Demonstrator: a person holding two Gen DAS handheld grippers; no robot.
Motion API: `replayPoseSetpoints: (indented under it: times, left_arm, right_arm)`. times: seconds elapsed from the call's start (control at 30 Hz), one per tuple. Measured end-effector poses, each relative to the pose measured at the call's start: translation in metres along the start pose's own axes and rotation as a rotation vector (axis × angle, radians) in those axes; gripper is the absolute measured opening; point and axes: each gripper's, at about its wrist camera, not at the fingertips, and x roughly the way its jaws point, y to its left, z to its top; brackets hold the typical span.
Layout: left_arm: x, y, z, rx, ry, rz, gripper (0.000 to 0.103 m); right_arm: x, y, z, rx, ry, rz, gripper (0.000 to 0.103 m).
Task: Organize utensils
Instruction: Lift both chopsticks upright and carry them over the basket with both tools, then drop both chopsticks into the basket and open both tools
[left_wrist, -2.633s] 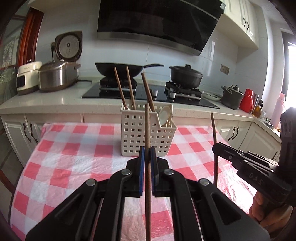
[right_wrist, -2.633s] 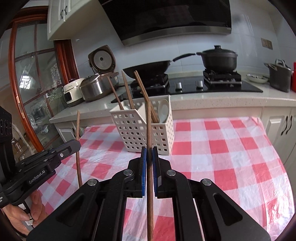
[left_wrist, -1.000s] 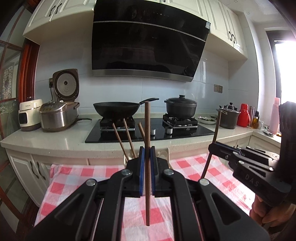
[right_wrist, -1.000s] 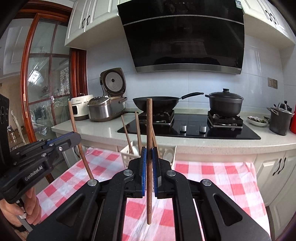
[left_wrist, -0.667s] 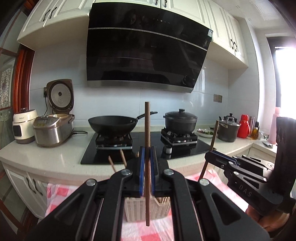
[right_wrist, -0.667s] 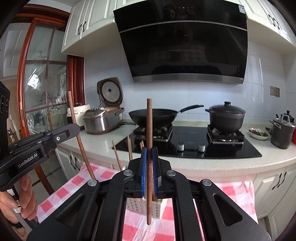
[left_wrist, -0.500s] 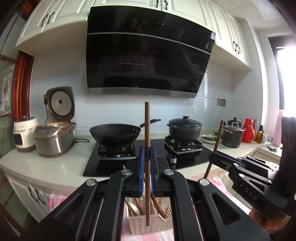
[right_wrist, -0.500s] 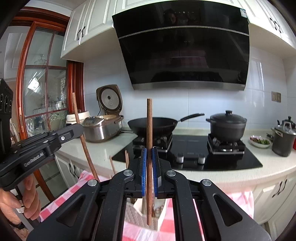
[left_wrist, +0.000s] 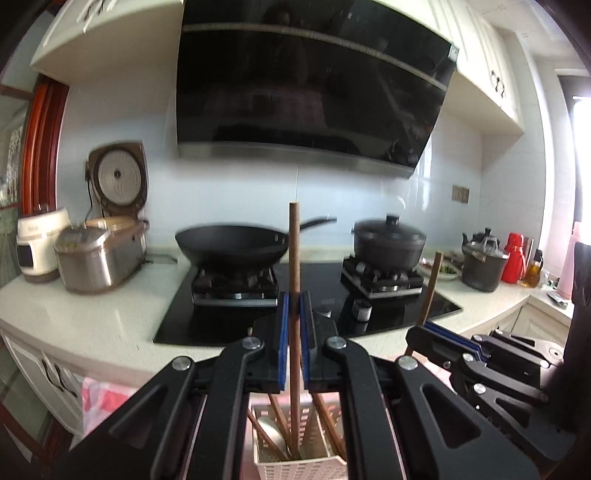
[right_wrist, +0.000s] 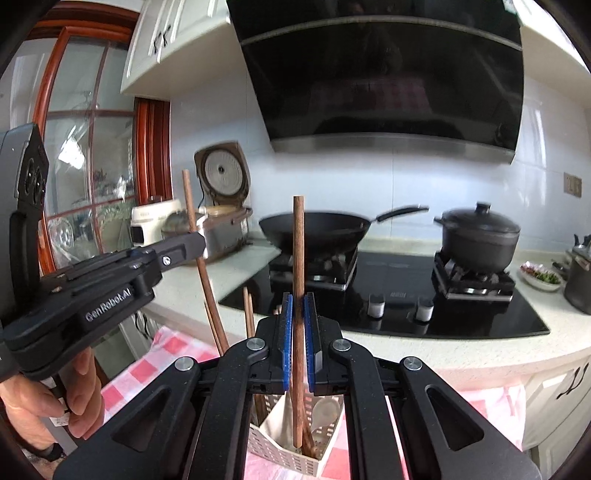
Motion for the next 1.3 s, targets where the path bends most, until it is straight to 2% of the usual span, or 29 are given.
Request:
replayPoseSetpoints:
  times: [0.17, 0.4, 0.67, 0.77, 0.83, 0.87, 0.93, 0.97, 1.03, 1.07, 1.13, 1.17, 1.23, 1.3]
  left_arm:
    - [0.028, 0.02, -0.031, -0.065, 0.083, -0.012, 0.006]
    - [0.051, 0.033, -0.067, -0.082, 0.155, -0.003, 0.006]
    - [0.055, 0.043, -0.078, -0.09, 0.157, 0.014, 0.006]
    - [0.055, 0.047, -0.079, -0.088, 0.162, 0.029, 0.01]
    - [0.053, 0.051, -0.078, -0.1, 0.161, 0.04, 0.021]
    - [0.051, 0.053, -0.077, -0.105, 0.162, 0.044, 0.022]
    - [0.045, 0.056, -0.076, -0.108, 0.156, 0.055, 0.028]
    - [0.042, 0.057, -0.074, -0.106, 0.151, 0.061, 0.032]
    - [0.03, 0.058, -0.07, -0.103, 0.13, 0.083, 0.051]
    - [0.022, 0.058, -0.067, -0.097, 0.116, 0.093, 0.055]
    - [0.006, 0.055, -0.061, -0.078, 0.087, 0.11, 0.072]
    - [-0.001, 0.054, -0.058, -0.067, 0.074, 0.117, 0.077]
    - [-0.023, 0.049, -0.052, -0.035, 0.032, 0.137, 0.096]
    - [-0.045, 0.045, -0.049, -0.015, -0.011, 0.155, 0.098]
  right_arm:
    - [0.027, -0.002, -0.02, 0.002, 0.074, 0.018, 0.007]
    - [0.06, 0.001, -0.048, -0.016, 0.176, 0.026, 0.007]
    - [0.089, -0.008, -0.058, 0.044, 0.214, 0.054, 0.007]
    - [0.096, -0.01, -0.058, 0.065, 0.22, 0.053, 0.012]
    - [0.096, -0.013, -0.058, 0.082, 0.218, 0.04, 0.015]
    - [0.095, -0.014, -0.058, 0.088, 0.218, 0.037, 0.018]
    - [0.089, -0.016, -0.058, 0.095, 0.21, 0.03, 0.037]
    - [0.083, -0.018, -0.057, 0.098, 0.196, 0.028, 0.038]
    - [0.073, -0.021, -0.053, 0.096, 0.182, 0.022, 0.038]
    - [0.067, -0.021, -0.05, 0.091, 0.176, 0.017, 0.038]
    - [0.048, -0.021, -0.043, 0.071, 0.155, 0.004, 0.039]
    - [0.04, -0.02, -0.039, 0.06, 0.144, -0.002, 0.041]
    - [0.016, -0.018, -0.033, 0.042, 0.103, -0.013, 0.061]
    - [-0.013, -0.016, -0.028, 0.036, 0.055, -0.015, 0.067]
